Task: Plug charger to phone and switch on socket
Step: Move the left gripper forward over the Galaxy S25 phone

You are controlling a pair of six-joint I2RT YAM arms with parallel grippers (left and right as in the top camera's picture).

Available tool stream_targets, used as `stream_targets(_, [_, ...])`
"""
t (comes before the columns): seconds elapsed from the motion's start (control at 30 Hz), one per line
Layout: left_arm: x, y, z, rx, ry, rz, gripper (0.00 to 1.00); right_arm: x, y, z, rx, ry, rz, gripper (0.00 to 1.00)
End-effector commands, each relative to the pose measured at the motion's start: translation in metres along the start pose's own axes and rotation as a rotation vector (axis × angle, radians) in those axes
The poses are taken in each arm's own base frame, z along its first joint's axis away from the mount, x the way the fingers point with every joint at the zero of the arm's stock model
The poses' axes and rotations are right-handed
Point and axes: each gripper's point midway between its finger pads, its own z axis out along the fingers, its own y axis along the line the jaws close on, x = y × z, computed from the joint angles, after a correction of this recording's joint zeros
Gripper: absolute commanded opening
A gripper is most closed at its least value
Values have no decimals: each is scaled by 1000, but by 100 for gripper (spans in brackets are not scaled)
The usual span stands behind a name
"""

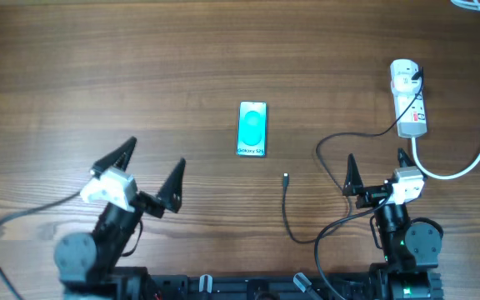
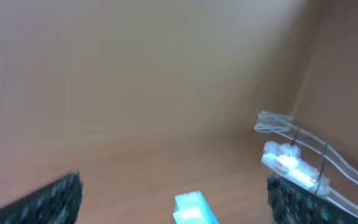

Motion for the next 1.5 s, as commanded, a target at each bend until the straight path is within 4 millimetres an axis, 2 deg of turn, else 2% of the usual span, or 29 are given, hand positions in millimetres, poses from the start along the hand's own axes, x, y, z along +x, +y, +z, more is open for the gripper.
stream_targets(0.0, [-17, 12, 14, -75, 253, -58, 100, -1, -1, 0, 9, -6, 5, 100])
stream_targets(0.07, [-20, -25, 29, 157, 403, -198, 100, -1, -1, 0, 9, -6, 5, 100])
stream_targets(0.1, [-11, -36, 31, 232, 470, -257, 100, -1, -1, 0, 9, -6, 5, 100])
stream_targets(0.13, [-6, -36, 35, 247, 494, -276, 100, -1, -1, 0, 9, -6, 5, 100])
stream_targets(0.2, [17, -26, 48, 208, 591, -386, 100, -1, -1, 0, 9, -6, 5, 100])
stream_targets(0.27, [31, -15, 56, 124, 644, -493, 100, -1, -1, 0, 9, -6, 5, 100])
stream_targets(0.37, [30, -13, 64, 49, 686, -517, 99, -1, -1, 0, 9, -6, 5, 100])
stream_targets(0.43, [26, -12, 65, -43, 754, -467, 99, -1, -1, 0, 9, -6, 5, 100])
stream_targets(0.47, [22, -17, 65, -98, 831, -430, 100, -1, -1, 0, 9, -6, 5, 100])
stream_targets(0.53, [15, -41, 71, -81, 955, -397, 99, -1, -1, 0, 9, -6, 5, 100])
stream_targets(0.6, [16, -53, 81, -116, 1092, -329, 99, -1, -1, 0, 9, -6, 5, 100])
stream_targets(0.67, [31, -48, 88, -263, 1240, -268, 100, -1, -1, 0, 9, -6, 5, 100])
stream_targets(0.73, [68, -49, 92, -360, 1471, -193, 100, -1, -1, 0, 9, -6, 5, 100])
stream_targets(0.8, [98, -54, 104, -365, 1544, -168, 100, -1, -1, 0, 9, -6, 5, 100])
stream_targets(0.87, [121, -56, 114, -370, 1584, -153, 100, -1, -1, 0, 9, -6, 5, 100])
stream_targets(0.97, [141, -64, 124, -337, 1618, -194, 100, -1, -1, 0, 9, -6, 5, 100])
stream_targets(1.17, [148, -73, 165, -370, 1468, -343, 100, -1, -1, 0, 9, -6, 5, 100])
stream_targets(1.27, [163, -72, 183, -412, 1430, -402, 100, -1, -1, 0, 9, -6, 5, 100])
stream_targets(1.47, [220, -66, 192, -452, 1514, -386, 100, -1, -1, 0, 9, -6, 5, 100])
